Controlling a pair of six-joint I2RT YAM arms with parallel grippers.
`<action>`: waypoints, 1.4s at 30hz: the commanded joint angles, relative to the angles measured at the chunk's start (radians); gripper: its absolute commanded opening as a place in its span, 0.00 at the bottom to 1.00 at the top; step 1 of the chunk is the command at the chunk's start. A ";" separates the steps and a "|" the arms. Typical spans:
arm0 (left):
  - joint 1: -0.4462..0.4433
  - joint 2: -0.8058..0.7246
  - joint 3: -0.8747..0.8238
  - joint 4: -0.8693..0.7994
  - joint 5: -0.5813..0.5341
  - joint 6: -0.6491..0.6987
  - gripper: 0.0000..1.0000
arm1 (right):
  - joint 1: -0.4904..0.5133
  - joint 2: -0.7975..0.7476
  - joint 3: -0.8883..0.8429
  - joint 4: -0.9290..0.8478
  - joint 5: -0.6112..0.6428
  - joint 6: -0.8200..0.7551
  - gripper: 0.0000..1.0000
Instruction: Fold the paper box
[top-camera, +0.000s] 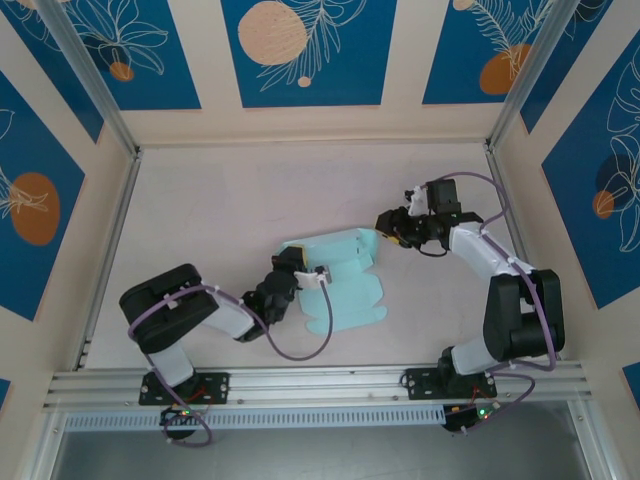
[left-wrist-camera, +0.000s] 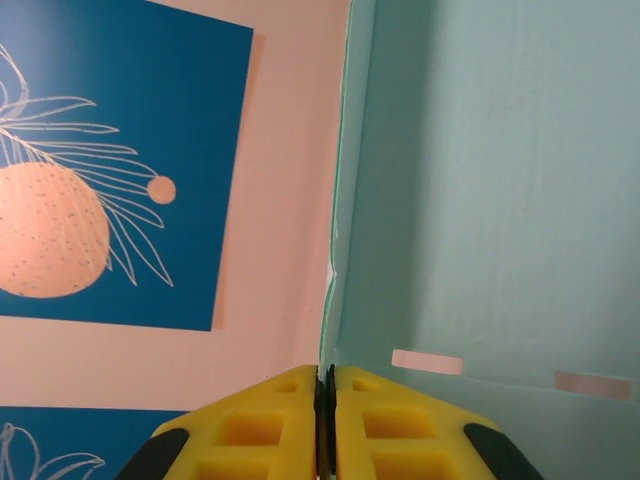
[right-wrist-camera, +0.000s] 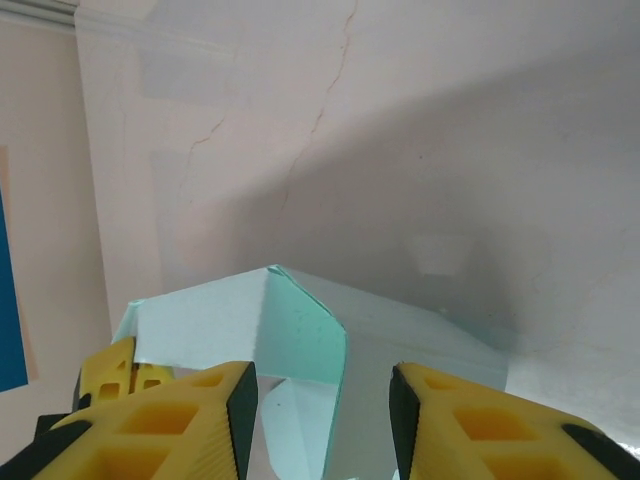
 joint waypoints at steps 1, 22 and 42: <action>-0.009 0.027 0.048 0.067 -0.020 0.090 0.10 | -0.027 0.012 0.037 -0.012 0.011 -0.011 0.42; -0.010 0.096 0.072 0.106 -0.021 0.176 0.10 | -0.150 0.351 0.100 0.184 -0.316 -0.004 0.42; -0.014 0.158 0.079 0.113 -0.045 0.233 0.10 | -0.029 0.137 -0.148 0.282 -0.119 -0.015 0.42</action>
